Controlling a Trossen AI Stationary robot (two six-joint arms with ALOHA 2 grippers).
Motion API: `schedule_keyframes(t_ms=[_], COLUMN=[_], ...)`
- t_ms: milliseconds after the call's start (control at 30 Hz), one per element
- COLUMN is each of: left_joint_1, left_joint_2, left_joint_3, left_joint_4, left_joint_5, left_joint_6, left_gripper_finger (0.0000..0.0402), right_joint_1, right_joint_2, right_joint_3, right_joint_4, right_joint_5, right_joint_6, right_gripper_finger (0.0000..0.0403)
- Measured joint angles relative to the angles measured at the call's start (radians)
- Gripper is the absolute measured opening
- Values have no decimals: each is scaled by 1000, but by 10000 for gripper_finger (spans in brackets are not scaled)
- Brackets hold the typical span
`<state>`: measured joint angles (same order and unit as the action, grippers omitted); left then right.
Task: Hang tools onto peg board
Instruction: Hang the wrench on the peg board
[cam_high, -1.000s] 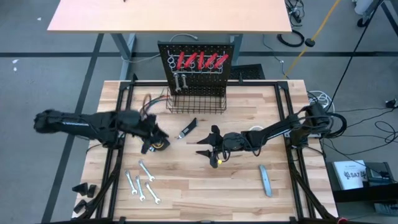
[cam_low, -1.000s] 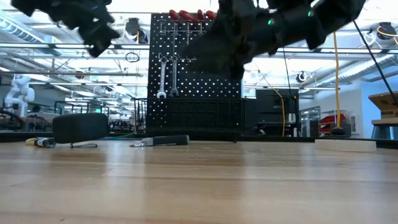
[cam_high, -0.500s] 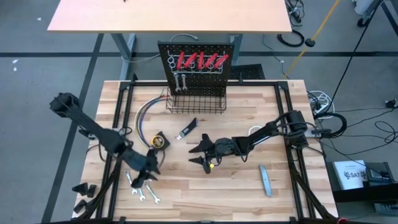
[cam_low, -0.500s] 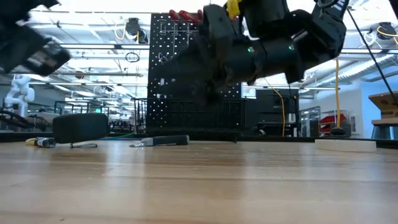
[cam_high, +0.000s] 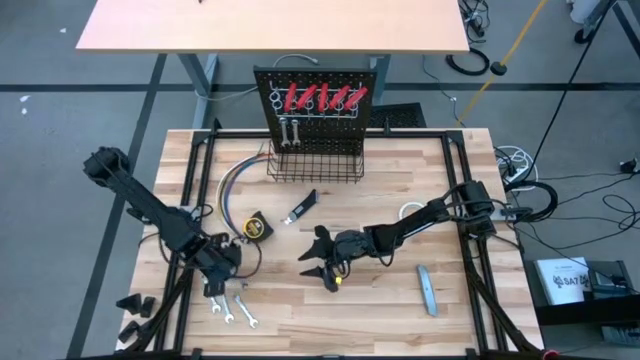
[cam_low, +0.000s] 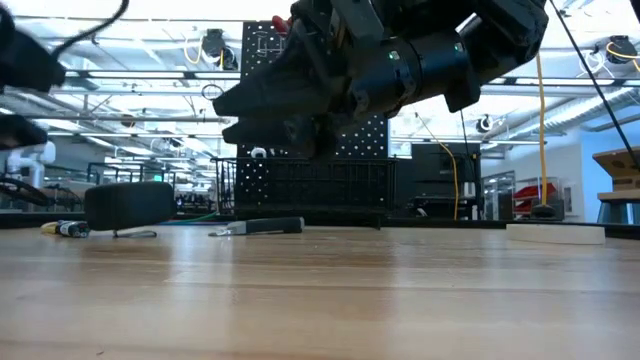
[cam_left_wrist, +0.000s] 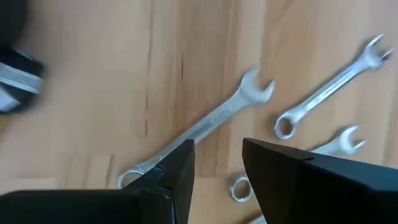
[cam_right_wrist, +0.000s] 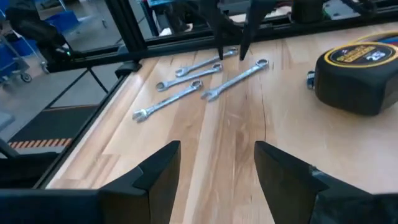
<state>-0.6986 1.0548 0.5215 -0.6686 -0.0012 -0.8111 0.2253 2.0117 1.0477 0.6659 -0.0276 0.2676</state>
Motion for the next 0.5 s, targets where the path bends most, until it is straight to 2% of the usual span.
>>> schedule_keyframes(t_ms=[133,200,500], left_joint_1=[-4,-5,-44], left_joint_2=[-69,-69,73], left_joint_3=[0,-4,-43], left_joint_4=[-104,-118,25], left_joint_5=[-67,-82,-85], left_joint_6=[-96,-80,275], left_gripper_finger=[140,141,141], right_joint_1=[0,0,0], right_joint_2=[0,0,0], right_joint_3=[0,0,0], right_joint_4=[-18,-17,-22], right_joint_5=[0,0,1], right_joint_6=[0,0,-2], right_gripper_finger=[196,196,196])
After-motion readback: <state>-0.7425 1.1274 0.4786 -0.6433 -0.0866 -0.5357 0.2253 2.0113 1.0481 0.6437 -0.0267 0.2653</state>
